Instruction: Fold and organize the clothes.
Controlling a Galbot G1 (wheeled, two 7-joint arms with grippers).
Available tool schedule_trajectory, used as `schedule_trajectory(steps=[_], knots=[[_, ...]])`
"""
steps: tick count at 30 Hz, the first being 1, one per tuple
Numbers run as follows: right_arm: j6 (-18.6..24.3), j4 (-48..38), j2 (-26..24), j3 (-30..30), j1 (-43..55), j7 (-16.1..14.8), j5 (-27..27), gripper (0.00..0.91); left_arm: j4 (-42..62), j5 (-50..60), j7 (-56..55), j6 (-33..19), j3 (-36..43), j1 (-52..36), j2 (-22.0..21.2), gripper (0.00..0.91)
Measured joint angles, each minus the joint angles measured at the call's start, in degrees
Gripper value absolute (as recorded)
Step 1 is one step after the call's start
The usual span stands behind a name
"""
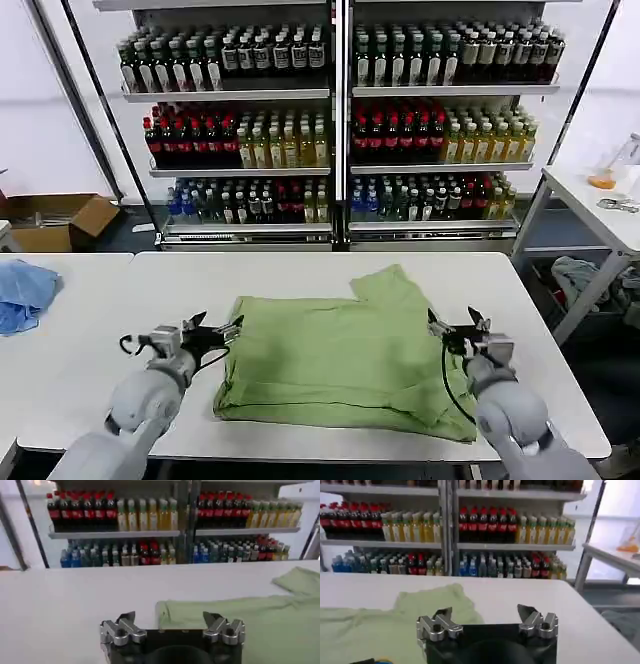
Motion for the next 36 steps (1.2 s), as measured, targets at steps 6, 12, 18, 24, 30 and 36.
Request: schedule_trajectory(steps=[6,12,18,24,30,36], knots=[[-0.9,-11.3,2.7,-4.8,10.5,-1.0,0.6,0.907,8.1,0.3,-0.6,0.4,5.4,-7.7,-2.1,0.907],[-2.1,-20.4,5.5,-7.2,17.6,-2.2,2.0,0.907,12.4,0.2,-0.8,1.3,8.2,-11.6,-2.5,0.907],[-3.4,-27.8,8.5,-9.1,22.1,-4.1,3.4,0.534,14.0,-0.7,-0.6,2.0,9.7,-13.1,-2.7,0.756],[-4.4,-33.5,11.1,-10.6,25.1,-5.8,4.6,0.0,15.1,-1.8,0.3,2.1,10.6,-13.9,-2.9,0.081],[-4.4,-36.7,12.2,-11.4,26.2,-6.9,5.4,0.0,15.5,-2.8,0.7,2.6,10.9,-14.1,-3.1,0.05],[-4.5,-38.0,12.2,-11.4,26.5,-7.3,6.1,0.0,15.1,-3.8,1.2,2.7,10.7,-13.7,-2.7,0.05]])
